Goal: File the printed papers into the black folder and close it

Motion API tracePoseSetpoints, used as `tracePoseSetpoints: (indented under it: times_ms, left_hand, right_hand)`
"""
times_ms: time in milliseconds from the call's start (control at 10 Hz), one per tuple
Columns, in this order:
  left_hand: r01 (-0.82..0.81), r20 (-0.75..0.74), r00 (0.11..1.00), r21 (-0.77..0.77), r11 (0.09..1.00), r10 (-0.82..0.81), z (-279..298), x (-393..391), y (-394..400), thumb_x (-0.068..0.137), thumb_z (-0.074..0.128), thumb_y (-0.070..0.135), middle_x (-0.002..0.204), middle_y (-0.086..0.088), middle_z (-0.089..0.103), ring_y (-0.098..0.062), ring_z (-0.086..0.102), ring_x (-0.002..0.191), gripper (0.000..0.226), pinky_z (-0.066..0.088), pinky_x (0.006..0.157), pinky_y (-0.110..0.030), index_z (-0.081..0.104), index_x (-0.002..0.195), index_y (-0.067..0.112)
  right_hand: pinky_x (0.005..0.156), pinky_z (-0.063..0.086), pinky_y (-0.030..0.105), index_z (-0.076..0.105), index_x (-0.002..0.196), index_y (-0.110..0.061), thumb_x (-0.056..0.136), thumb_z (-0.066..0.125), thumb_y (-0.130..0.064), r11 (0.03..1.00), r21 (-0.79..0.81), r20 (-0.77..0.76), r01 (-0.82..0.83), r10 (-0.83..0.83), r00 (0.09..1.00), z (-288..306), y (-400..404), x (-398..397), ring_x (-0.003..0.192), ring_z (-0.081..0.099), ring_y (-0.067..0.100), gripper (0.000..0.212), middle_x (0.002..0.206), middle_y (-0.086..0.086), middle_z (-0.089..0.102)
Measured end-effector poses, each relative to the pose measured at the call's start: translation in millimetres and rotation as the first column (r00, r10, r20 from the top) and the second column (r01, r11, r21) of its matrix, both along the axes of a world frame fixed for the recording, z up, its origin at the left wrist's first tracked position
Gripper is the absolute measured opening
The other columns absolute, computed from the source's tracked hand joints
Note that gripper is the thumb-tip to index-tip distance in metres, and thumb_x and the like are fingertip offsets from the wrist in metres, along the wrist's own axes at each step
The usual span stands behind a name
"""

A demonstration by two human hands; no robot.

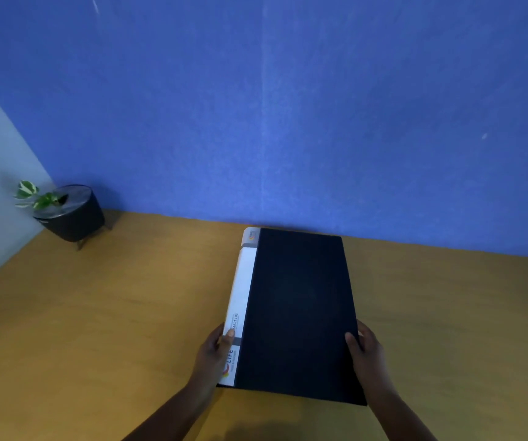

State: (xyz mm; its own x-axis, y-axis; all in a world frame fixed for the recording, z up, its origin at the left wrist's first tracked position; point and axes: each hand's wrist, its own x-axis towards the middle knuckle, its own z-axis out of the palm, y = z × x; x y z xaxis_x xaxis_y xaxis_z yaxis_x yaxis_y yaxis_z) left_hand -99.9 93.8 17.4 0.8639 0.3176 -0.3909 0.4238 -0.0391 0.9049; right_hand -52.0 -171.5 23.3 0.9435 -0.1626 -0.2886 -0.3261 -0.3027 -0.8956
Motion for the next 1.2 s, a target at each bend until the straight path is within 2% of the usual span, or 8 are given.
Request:
tracePoseSetpoints:
  times_ms: [300, 600, 700, 800, 900, 1000, 1100, 1200]
  left_hand:
    - [-0.065, 0.017, 0.998, 0.211, 0.975, 0.063, -2, -4, 116, 0.095, 0.047, 0.029, 0.09, -0.003, 0.065, -0.017, 0.064, 0.07, 0.035, 0.049, 0.04, -0.016, 0.052, 0.127, 0.014]
    - [-0.056, 0.007, 0.998, 0.403, 0.914, 0.058, -9, 1, 184, 0.095, 0.047, 0.03, 0.072, 0.004, 0.06, -0.016, 0.059, 0.059, 0.038, 0.045, 0.044, -0.023, 0.051, 0.127, 0.011]
    - [-0.036, -0.014, 0.999, 0.433, 0.901, 0.047, -9, 14, 198, 0.095, 0.048, 0.024, 0.078, -0.011, 0.065, -0.025, 0.059, 0.063, 0.037, 0.051, 0.056, -0.032, 0.051, 0.127, 0.006]
    - [-0.01, -0.098, 0.993, 0.492, 0.871, 0.067, -13, 25, 209, 0.094, 0.049, 0.029, 0.107, -0.028, 0.061, -0.043, 0.06, 0.092, 0.042, 0.052, 0.084, -0.047, 0.05, 0.131, 0.009]
    - [0.05, -0.15, 0.988, 0.562, 0.826, 0.042, -12, 31, 211, 0.095, 0.047, 0.033, 0.111, -0.024, 0.064, -0.04, 0.057, 0.101, 0.039, 0.048, 0.09, -0.043, 0.053, 0.129, 0.014]
    - [0.122, -0.254, 0.965, 0.658, 0.743, 0.066, -10, 37, 212, 0.095, 0.042, 0.039, 0.122, -0.021, 0.056, -0.038, 0.048, 0.111, 0.041, 0.039, 0.094, -0.039, 0.049, 0.132, 0.022]
    - [0.082, -0.278, 0.949, 0.671, 0.737, 0.148, -1, 35, 206, 0.094, 0.042, 0.042, 0.129, -0.023, 0.043, -0.04, 0.039, 0.114, 0.044, 0.035, 0.096, -0.046, 0.042, 0.135, 0.027]
    - [-0.021, -0.179, 0.961, 0.717, 0.696, 0.213, 0, 27, 193, 0.093, 0.047, 0.037, 0.136, -0.021, 0.038, -0.04, 0.035, 0.12, 0.051, 0.032, 0.099, -0.051, 0.034, 0.14, 0.021]
  right_hand:
    - [0.102, 0.045, 0.047, 0.042, 0.137, -0.014, 0.097, 0.045, -0.019, 0.997, 0.007, -0.036, -0.073, 0.073, 0.997, -5, 122, 4, 0.12, 0.054, 0.025, 0.041, 0.133, 0.007, 0.056]
    - [0.102, 0.046, 0.041, 0.041, 0.139, -0.017, 0.097, 0.045, -0.021, 0.989, -0.059, -0.092, -0.133, 0.128, 0.987, -5, 194, 11, 0.121, 0.055, 0.021, 0.042, 0.135, 0.005, 0.056]
    - [0.101, 0.047, 0.038, 0.041, 0.139, -0.016, 0.099, 0.041, -0.019, 0.981, -0.113, -0.109, -0.161, 0.149, 0.983, -4, 206, 17, 0.121, 0.054, 0.023, 0.04, 0.135, 0.006, 0.055]
    - [0.097, 0.048, 0.035, 0.042, 0.138, -0.013, 0.1, 0.036, -0.017, 0.968, -0.163, -0.114, -0.193, 0.176, 0.978, -6, 212, 22, 0.117, 0.056, 0.023, 0.039, 0.132, 0.008, 0.057]
    - [0.082, 0.048, 0.027, 0.045, 0.135, -0.012, 0.099, 0.038, -0.016, 0.953, -0.211, -0.119, -0.217, 0.195, 0.974, -5, 211, 26, 0.107, 0.06, 0.023, 0.037, 0.125, 0.008, 0.061]
    - [0.077, 0.047, 0.026, 0.052, 0.128, -0.012, 0.098, 0.041, -0.018, 0.917, -0.277, -0.118, -0.287, 0.264, 0.957, -2, 208, 32, 0.101, 0.06, 0.021, 0.033, 0.121, 0.009, 0.062]
    - [0.085, 0.046, 0.027, 0.052, 0.127, -0.008, 0.098, 0.04, -0.018, 0.85, -0.38, -0.162, -0.365, 0.327, 0.931, 4, 202, 36, 0.106, 0.056, 0.025, 0.032, 0.128, 0.014, 0.049]
    - [0.099, 0.04, 0.029, 0.036, 0.14, -0.007, 0.097, 0.041, -0.018, 0.791, -0.481, -0.178, -0.379, 0.335, 0.925, -1, 189, 30, 0.124, 0.043, 0.028, 0.044, 0.141, 0.014, 0.036]
